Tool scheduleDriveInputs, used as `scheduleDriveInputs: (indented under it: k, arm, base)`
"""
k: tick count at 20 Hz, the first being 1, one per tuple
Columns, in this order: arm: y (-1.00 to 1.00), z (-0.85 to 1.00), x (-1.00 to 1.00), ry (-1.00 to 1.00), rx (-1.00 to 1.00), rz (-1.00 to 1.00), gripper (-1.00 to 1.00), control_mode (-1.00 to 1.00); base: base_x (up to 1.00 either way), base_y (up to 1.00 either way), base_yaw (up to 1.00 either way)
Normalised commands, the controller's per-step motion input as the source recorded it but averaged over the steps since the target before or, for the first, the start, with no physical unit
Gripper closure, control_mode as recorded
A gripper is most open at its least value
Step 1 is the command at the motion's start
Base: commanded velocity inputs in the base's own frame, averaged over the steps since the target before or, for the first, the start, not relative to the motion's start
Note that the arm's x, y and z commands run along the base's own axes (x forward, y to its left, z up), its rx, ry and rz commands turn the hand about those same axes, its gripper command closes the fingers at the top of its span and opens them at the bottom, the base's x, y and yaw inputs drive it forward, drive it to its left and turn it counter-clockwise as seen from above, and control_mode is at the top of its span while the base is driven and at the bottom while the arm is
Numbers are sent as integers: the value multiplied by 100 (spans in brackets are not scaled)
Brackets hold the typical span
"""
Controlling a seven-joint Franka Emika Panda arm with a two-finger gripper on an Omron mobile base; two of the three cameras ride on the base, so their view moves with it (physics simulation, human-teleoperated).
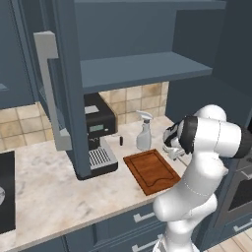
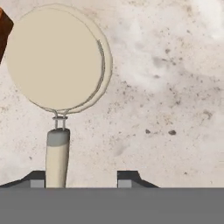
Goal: Grab the spray bottle from the cabinet, then place it next to the cutting board for sanitizing. Then grab the dish brush from the countertop next to the sink and place it next to the cutting board.
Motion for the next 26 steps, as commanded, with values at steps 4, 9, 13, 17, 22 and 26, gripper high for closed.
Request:
scheduleDriveInputs:
  k: [4,9,13,17,22,26]
  arm:
    - [-4,-19,2,1,1,0,-100,-100]
    - [-2,0,-28,-19,1,0,-100,-100]
    - [0,0,-43,-25,0,0,-100,-100]
    - [2,3,-61,-28,0,0,-100,-100]
    - [21,24,-82,-30,4,9,-100,-100]
    - [41,68,-87,-37,5,2,-100,-100]
  base:
    - [0,0,0]
    - [0,0,0]
    - [0,0,0]
    - [0,0,0]
    - [0,0,0]
    - [0,0,0]
